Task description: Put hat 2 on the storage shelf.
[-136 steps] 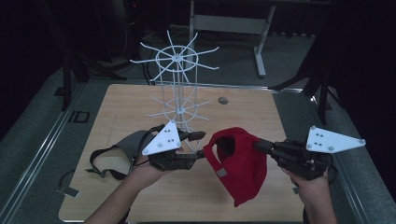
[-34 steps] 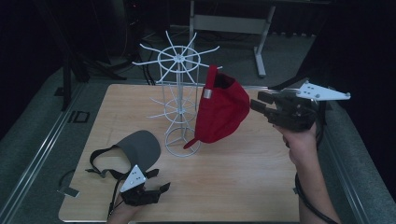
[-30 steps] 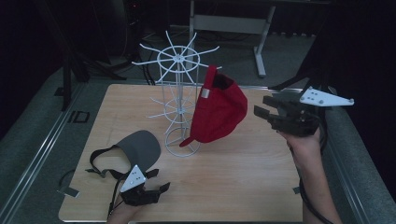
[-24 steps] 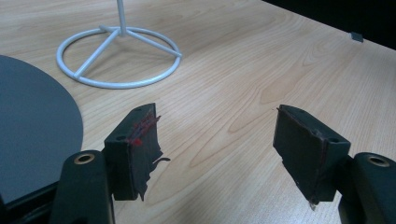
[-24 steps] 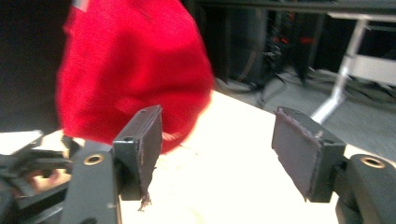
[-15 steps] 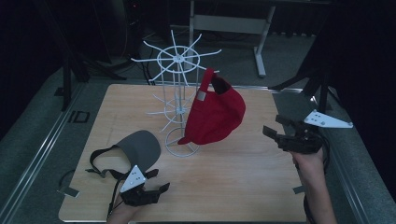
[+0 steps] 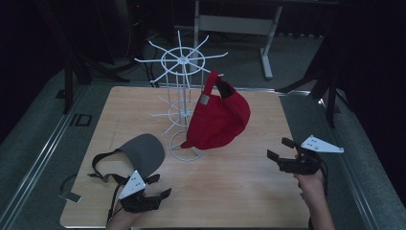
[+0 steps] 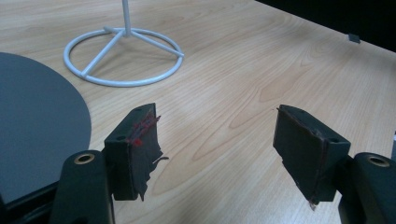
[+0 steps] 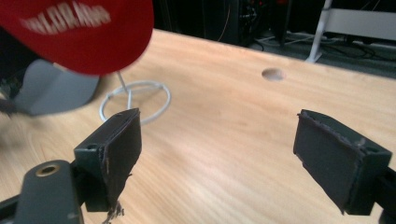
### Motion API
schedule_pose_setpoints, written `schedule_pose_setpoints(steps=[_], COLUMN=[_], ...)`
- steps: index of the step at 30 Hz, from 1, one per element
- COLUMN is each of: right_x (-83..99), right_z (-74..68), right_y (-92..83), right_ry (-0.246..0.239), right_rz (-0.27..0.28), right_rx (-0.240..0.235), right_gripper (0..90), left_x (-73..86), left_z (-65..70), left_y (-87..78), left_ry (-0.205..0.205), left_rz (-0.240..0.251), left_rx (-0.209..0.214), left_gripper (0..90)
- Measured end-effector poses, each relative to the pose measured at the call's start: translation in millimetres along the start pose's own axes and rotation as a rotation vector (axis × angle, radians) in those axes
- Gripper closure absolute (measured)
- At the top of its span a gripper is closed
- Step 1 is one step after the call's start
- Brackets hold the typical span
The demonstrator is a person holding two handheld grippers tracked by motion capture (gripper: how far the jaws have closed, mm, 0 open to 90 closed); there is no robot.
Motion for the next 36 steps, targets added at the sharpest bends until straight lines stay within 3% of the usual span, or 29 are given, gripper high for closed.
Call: schedule_pose_setpoints(steps=[5, 12, 19, 26, 32, 36], right_x=[26.5, 58.7, 77.3, 93.2, 97.6, 98.7], right_z=[12.1, 31.3, 52.0, 64.8, 65.3, 64.5], right_y=[5.3, 13.3, 12.3, 8.4, 5.8, 4.3], right_ry=[-0.009, -0.035, 0.012, 0.059, 0.059, 0.066], right_rz=[-0.012, -0.052, -0.064, -0.085, -0.093, -0.090], right_rx=[0.013, 0.103, 0.174, 0.191, 0.199, 0.195], right_gripper=[15.0, 15.0, 15.0, 15.0, 15.0, 15.1], left_x=[3.3, 7.4, 19.0, 40.9, 59.8, 70.9], left_z=[-2.5, -10.0, -22.2, -38.2, -60.8, -73.9], left_y=[-8.2, -27.7, -52.2, -85.3, -116.0, -123.5], left_ry=[0.000, 0.000, -0.025, -0.032, -0.092, -0.129], left_rz=[0.004, 0.014, 0.007, -0.020, -0.033, -0.060], left_rx=[-0.007, -0.048, -0.111, -0.212, -0.327, -0.367], left_gripper=[31.4, 31.9, 31.9, 31.9, 31.9, 31.7])
Point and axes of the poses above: each handheld gripper's, and its own axes: y roughly forward along the jaws, x roughly out of its underside, z roughly to its right, the point moved 8 cm from there along y, roughly forward along the jaws, and after that the axes turned 15 degrees about y, right-handed, at the moved point
